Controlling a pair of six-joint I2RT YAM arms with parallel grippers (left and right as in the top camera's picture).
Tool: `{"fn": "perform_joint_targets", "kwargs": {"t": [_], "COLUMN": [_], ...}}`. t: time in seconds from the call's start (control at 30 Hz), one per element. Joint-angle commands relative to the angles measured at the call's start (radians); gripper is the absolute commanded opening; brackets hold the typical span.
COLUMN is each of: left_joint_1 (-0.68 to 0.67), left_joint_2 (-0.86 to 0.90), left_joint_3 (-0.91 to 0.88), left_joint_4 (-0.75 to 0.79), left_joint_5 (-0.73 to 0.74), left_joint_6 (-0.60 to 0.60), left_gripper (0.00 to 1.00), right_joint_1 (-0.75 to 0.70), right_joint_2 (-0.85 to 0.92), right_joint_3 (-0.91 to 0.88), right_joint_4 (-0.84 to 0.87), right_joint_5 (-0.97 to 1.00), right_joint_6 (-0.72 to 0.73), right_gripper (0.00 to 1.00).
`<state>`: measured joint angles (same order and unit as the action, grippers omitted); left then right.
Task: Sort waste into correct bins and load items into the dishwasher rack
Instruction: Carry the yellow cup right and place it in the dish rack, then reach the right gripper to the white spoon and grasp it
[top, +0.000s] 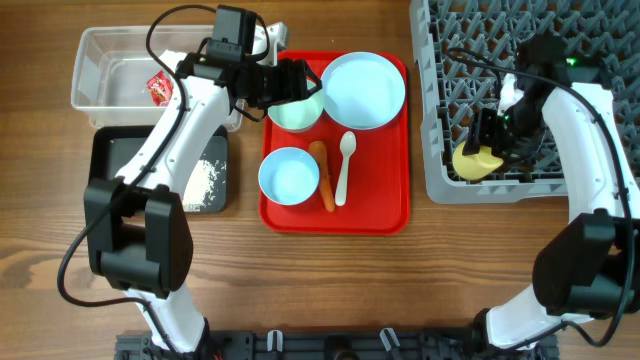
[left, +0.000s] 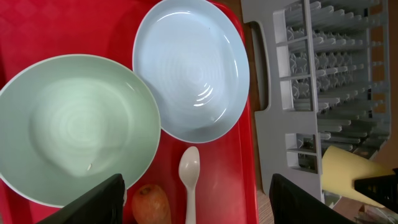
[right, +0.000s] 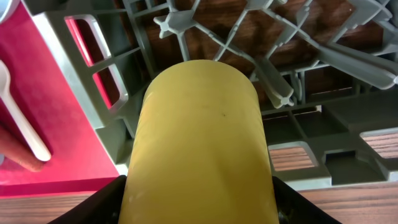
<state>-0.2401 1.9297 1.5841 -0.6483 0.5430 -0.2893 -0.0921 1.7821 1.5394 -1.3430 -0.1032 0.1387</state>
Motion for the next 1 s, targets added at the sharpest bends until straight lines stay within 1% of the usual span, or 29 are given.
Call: {"fn": "perform_joint_targets", "kwargs": {"t": [0.0, 0.07, 0.1, 0.13, 0.4, 0.6, 0.7, 0.83, 0.97], "left_joint_1": [-0.005, -0.005, -0.005, -0.005, -0.005, -0.005, -0.005, -0.005, -0.005], "left_joint_2": [-0.024, -0.024, -0.024, -0.024, -0.024, -0.024, -0.024, -0.024, -0.024], "left_joint_3": [0.006, 0.006, 0.006, 0.006, 0.006, 0.006, 0.006, 0.006, 0.006], "left_joint_4": [0.0, 0.0, 0.0, 0.0, 0.0, 0.001, 0.0, 0.0, -0.026], "left_joint_5": [-0.01, -0.01, -0.01, -0.01, -0.01, -0.01, -0.01, -0.01, -0.01], "left_joint_6": [0.024, 0.024, 0.024, 0.024, 0.024, 0.024, 0.024, 0.035, 0.082], "left_gripper": [0.74, 0.74, 0.74, 0.74, 0.75, 0.75, 0.77, 0.81, 0.82], "right_joint_1": [0.003, 0.003, 0.003, 0.003, 0.003, 0.003, 0.006, 0.039, 0.107], "right_joint_2": [0.027, 0.027, 0.027, 0.027, 0.026, 0.021, 0.007, -0.018, -0.034], "right_joint_3": [-0.01, -0.01, -0.01, -0.01, -0.005, 0.086, 0.179, 0.262, 0.277], "right_joint_4": [0.007, 0.009, 0.011, 0.011, 0.031, 0.013, -0.014, -0.011, 0.045], "right_joint_5": [0.018, 0.018, 0.018, 0.018, 0.017, 0.013, -0.046, -0.14, -0.197], "right_joint_6": [0.018, 0.019, 0.018, 0.018, 0.018, 0.017, -0.039, -0.105, -0.116], "right_gripper": [0.74, 0.9, 0.96, 1.0, 1.0, 1.0, 1.0, 1.0, 1.0]}}
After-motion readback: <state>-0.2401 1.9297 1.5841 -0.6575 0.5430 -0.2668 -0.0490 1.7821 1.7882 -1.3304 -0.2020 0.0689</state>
